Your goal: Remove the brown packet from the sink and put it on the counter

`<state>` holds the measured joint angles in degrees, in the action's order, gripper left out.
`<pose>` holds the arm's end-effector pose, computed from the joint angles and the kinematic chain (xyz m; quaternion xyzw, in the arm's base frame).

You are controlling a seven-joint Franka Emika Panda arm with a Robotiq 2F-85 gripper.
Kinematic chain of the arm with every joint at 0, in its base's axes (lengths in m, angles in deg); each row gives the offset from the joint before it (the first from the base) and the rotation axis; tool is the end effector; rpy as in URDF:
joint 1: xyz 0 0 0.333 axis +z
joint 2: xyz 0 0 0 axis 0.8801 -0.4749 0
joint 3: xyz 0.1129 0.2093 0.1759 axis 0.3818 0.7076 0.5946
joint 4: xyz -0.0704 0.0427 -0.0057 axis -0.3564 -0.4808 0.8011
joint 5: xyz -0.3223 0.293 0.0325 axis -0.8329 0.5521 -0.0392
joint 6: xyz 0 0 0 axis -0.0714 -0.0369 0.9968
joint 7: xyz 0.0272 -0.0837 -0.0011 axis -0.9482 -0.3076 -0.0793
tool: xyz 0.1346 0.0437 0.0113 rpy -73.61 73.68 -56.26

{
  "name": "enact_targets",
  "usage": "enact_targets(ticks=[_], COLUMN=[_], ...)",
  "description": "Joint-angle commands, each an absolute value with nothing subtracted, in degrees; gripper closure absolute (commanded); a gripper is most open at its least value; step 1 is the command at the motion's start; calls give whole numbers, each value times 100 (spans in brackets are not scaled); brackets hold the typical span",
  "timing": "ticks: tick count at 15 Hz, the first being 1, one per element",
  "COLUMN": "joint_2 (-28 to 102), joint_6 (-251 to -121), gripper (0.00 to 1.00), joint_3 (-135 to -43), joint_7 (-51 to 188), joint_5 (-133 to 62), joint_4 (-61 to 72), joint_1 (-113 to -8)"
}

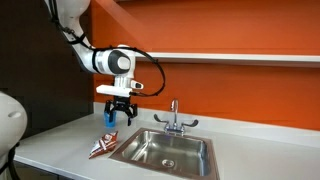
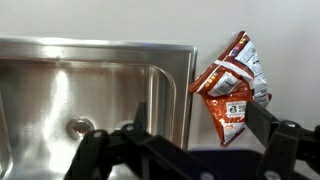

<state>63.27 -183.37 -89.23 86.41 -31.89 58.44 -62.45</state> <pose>0.4656 -0.0378 0.2403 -0.9972 -0.0650 0.0326 0.0162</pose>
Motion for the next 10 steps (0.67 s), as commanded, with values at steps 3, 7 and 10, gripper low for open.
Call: enact_targets(ticks=[3, 7, 10], joint_2=[7037, 6716, 6691], joint_6=[-18118, -18282, -18284], gripper=[0, 0, 0], joint_3=[-9088, -9080, -9075], joint_7=[8535, 8640, 8640], joint_5=[-3256, -3184, -3183], joint_4=[6362, 6190, 6189], joint_1=[-6451, -6367, -6356])
